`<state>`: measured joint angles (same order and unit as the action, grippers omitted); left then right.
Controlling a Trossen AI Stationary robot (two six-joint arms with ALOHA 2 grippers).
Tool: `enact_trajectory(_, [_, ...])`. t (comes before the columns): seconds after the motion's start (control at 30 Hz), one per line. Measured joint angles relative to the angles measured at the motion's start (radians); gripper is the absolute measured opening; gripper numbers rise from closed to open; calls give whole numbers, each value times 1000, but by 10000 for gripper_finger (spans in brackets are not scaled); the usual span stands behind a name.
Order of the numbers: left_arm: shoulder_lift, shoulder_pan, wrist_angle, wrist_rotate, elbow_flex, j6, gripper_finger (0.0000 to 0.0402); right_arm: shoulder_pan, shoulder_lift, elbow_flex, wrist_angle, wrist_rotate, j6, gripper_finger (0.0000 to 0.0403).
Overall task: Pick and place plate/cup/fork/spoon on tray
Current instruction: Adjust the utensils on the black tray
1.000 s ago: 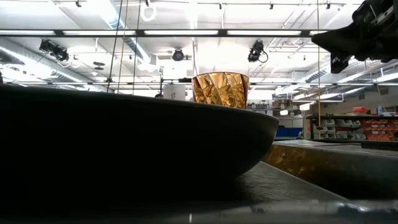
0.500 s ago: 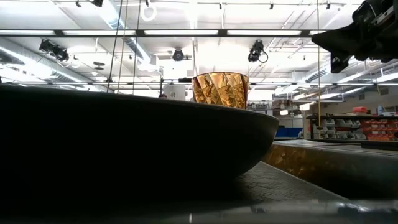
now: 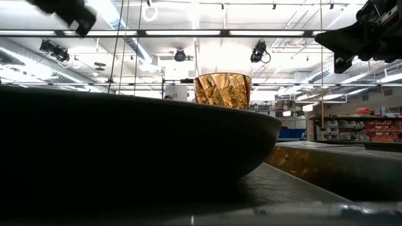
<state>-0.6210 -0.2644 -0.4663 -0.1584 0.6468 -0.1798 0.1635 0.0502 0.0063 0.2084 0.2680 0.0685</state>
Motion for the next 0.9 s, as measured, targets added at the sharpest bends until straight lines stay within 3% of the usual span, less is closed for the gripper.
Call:
enact_trajectory(0.3, [-126,-152,-364,-120,0,-232,11,0,0,0,0,0,0,16])
enact_trajectory(0.63, [-339,-287,-404,-117,0,-310,15,0,0,0,-1,0,0,16])
enact_trajectory(0.9, [-496,-409,-435,-47,0,-302,51,0,0,0,-1,0,0,16])
